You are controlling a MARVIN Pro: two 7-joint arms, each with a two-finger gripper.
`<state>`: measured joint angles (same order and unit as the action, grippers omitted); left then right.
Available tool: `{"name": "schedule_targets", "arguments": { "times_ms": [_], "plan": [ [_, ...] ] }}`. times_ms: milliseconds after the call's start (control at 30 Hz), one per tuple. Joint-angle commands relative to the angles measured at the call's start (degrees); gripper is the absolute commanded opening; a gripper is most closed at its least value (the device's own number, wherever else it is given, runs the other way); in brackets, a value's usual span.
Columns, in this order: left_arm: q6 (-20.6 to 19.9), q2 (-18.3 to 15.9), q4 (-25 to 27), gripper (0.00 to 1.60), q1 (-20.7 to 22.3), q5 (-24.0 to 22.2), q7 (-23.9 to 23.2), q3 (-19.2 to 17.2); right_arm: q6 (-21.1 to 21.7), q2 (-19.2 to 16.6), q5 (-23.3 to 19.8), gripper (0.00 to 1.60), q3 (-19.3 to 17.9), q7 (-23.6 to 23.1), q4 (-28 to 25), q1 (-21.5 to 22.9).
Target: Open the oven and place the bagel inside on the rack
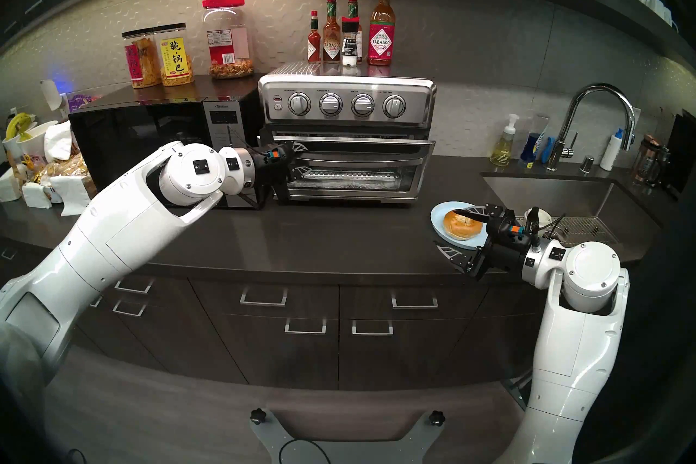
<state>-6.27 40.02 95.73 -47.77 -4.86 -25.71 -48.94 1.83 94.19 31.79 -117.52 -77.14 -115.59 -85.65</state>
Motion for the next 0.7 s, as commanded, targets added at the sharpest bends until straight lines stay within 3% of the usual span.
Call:
{"name": "schedule_targets", "arguments": {
  "times_ms": [0, 367, 400, 433, 467, 667],
  "plan": [
    [-1.52, 0.37, -1.85, 0.0, -6.16, -0.69, -3.11, 8.03, -0.08, -0.05, -0.17, 1.6, 0.08, 0.07, -0.59, 0.49],
    [-1.13, -0.14, -1.27, 0.0, -5.0, -1.0, -2.64, 8.81, -0.09, -0.06, -0.1, 1.6, 0.08, 0.07, -0.33, 0.49],
    [-0.96, -0.35, -0.97, 0.0, -6.06, -0.98, -2.13, 10.39, -0.09, -0.06, -0.09, 1.6, 0.08, 0.07, -0.3, 0.49],
    [-1.04, -0.06, -1.01, 0.0, -3.91, -1.17, -2.91, 8.0, -0.09, -0.06, -0.08, 1.6, 0.08, 0.07, -0.25, 0.49],
    [-0.81, -0.39, -0.62, 0.0, -5.73, -1.13, -2.05, 10.57, -0.09, -0.06, -0.07, 1.6, 0.08, 0.07, -0.22, 0.49],
    [-0.67, -0.32, -0.13, 0.0, -4.83, -1.38, -2.23, 10.24, -0.09, -0.06, -0.02, 1.6, 0.08, 0.07, -0.08, 0.48]
  ]
}}
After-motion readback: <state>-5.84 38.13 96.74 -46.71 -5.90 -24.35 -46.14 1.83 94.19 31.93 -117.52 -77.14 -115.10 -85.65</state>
